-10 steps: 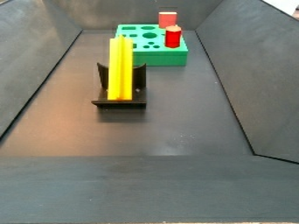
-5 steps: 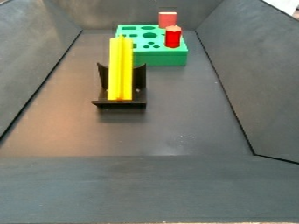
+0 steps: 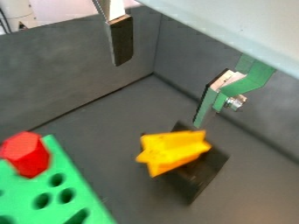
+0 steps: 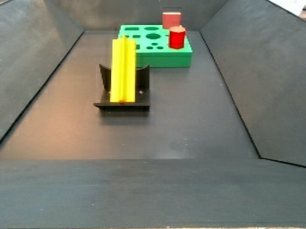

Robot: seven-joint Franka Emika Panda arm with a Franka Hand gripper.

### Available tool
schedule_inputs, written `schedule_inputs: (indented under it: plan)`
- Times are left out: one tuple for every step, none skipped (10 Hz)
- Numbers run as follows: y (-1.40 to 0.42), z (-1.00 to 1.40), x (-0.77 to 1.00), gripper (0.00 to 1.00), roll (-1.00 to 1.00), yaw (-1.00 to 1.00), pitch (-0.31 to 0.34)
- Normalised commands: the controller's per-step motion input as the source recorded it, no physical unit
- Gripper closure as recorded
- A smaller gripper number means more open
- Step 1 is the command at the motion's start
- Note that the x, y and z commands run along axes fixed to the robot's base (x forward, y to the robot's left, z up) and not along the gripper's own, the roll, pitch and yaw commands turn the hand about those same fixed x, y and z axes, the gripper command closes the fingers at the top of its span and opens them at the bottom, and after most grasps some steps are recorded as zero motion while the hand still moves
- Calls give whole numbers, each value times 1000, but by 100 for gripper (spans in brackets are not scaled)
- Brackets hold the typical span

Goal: Pick up the star object. Move up. Place the star object on the fixture. Regrasp the star object. Move to above the board. Insert the star object.
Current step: Regrasp the star object.

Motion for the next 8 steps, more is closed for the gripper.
schedule_inputs:
  plan:
    - [-19,7,4,0,1000,53,-2]
    - [-21,4,15,0,1000,54,5]
    - [-23,0,28,0,1000,55,12]
    - [-28,3,41,0,1000,58,25]
    - [-29,-1,57,0,1000,62,37]
    - [-33,-2,71,0,1000,68,60]
    - [-37,0,80,0,1000,73,74]
    - [-42,-5,91,0,1000,89,108]
